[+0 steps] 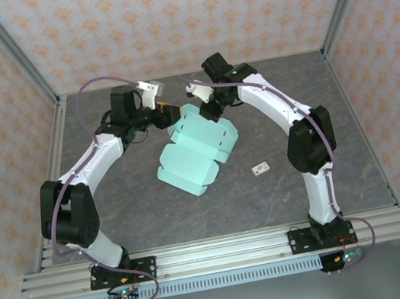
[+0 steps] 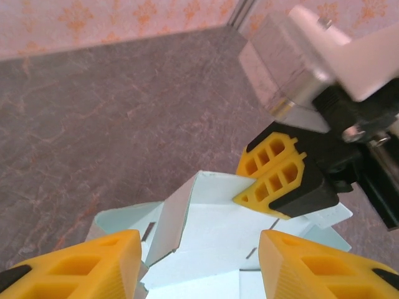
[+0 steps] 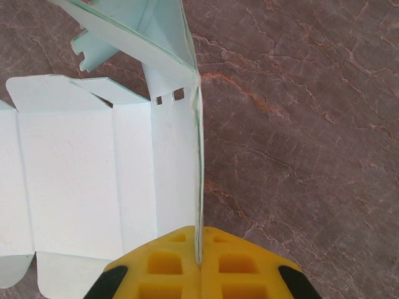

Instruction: Fold the paper box

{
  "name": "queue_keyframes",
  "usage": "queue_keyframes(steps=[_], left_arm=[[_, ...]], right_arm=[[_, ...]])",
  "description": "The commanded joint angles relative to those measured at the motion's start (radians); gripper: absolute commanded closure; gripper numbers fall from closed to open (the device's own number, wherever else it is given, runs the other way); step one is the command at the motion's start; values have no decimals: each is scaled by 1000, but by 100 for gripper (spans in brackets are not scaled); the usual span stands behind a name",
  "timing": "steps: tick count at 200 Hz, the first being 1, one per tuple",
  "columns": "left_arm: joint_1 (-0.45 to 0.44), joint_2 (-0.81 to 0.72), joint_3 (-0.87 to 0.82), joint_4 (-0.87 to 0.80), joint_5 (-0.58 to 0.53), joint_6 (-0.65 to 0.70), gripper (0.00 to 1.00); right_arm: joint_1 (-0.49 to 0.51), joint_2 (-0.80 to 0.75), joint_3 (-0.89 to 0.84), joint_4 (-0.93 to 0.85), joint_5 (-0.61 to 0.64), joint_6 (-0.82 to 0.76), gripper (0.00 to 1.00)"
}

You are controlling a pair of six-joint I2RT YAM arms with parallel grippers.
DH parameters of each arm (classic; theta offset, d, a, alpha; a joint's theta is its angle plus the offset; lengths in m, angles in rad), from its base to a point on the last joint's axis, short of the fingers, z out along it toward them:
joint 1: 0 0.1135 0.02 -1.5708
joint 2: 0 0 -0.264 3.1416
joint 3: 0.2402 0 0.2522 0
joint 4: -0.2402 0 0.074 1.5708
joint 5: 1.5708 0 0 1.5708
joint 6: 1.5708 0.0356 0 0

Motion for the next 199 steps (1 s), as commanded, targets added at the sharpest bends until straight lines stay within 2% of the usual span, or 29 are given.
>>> queue_keyframes(steps=[1, 74, 106, 168, 199], left_arm=[[-1, 24, 62, -70, 43, -9, 47], [-18, 68, 93, -73, 89, -15, 47], [-44, 66, 69, -41, 112, -30, 51], [-82, 82, 26, 42, 101, -77, 52], [-74, 30, -3, 3, 67, -40, 52]], right_arm=[[-4, -49, -4, -2, -23, -5, 100], [-5, -49, 6, 0, -27, 10, 100], [-4, -45, 17, 10, -30, 33, 100], [-4, -40, 22, 22, -69, 63, 100], [-5, -60, 1, 23, -23, 38, 100]])
